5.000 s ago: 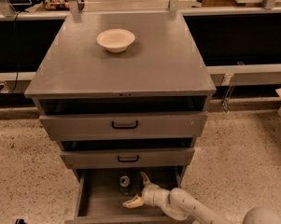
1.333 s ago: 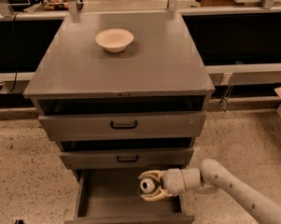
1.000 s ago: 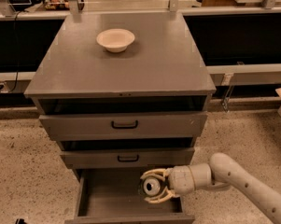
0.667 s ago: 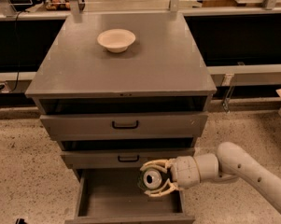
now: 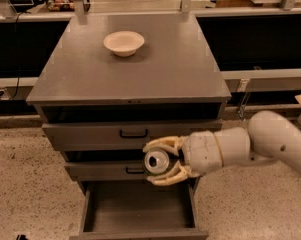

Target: Pick green can from bottom drawer and place on counter

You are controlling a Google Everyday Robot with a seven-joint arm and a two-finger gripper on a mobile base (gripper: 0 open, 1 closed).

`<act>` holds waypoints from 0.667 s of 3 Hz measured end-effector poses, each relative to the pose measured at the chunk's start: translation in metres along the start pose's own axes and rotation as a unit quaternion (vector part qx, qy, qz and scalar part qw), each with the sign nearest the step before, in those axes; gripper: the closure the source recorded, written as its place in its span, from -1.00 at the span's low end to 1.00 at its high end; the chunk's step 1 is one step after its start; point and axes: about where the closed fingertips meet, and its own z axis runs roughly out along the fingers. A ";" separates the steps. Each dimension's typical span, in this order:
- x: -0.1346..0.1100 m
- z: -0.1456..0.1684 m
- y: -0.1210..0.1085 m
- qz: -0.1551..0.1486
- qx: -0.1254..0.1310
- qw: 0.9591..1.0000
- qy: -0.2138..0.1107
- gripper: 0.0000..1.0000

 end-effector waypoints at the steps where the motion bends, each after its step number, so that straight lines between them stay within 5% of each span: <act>1: -0.084 -0.014 -0.038 0.012 -0.002 0.999 0.037 1.00; 2: -0.129 -0.038 -0.092 0.053 0.032 0.997 0.037 1.00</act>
Offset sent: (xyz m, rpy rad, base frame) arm 0.1358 -0.0371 0.2462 0.0161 0.2535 -0.3160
